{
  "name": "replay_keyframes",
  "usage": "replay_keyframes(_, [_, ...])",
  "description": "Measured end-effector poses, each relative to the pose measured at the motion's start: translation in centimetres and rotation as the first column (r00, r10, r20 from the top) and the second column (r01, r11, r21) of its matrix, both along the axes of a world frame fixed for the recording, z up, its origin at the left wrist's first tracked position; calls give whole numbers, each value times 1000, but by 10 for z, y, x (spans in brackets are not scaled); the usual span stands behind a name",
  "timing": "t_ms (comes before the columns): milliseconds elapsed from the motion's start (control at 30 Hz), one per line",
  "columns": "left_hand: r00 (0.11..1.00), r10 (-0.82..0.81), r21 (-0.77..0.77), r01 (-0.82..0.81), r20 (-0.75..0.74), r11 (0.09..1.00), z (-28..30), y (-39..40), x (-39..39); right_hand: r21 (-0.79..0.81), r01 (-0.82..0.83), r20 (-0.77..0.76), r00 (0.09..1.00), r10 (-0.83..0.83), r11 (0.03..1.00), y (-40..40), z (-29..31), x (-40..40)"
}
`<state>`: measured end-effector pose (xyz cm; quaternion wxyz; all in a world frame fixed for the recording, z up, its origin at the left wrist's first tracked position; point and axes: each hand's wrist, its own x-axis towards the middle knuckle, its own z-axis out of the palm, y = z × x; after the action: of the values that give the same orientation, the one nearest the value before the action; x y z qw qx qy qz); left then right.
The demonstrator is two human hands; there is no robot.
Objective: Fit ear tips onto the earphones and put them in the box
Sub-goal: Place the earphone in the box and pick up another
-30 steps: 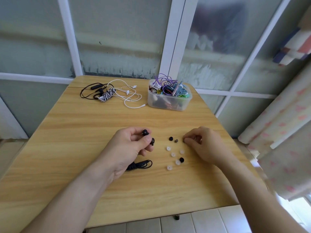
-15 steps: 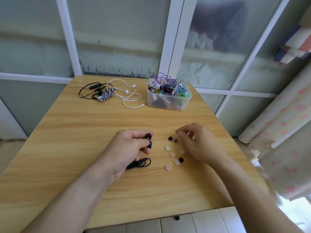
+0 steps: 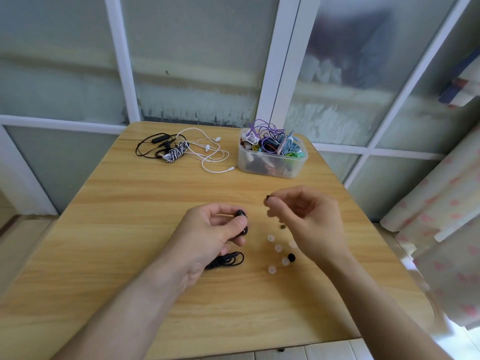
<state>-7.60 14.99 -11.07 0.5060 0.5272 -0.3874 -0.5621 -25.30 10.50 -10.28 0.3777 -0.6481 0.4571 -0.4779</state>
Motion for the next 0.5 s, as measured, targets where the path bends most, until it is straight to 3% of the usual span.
replay_keyframes(100, [999,11,-65,-8,41,998,3,2,0,104,-165,171,975,145,981,13,3,9])
replay_keyframes(233, [991,50,-163,-29,124,986,4,6,1,118,-217,190,963,193,969,17,-1,12])
replay_keyframes(367, [992,38,-211,-12,121,977,6,7,1,116,-240,170,961,218,964,17,-5,11])
replay_keyframes(500, [990,39,-233,-6,137,972,8,9,2,161,-295,245,936,251,942,20,-5,13])
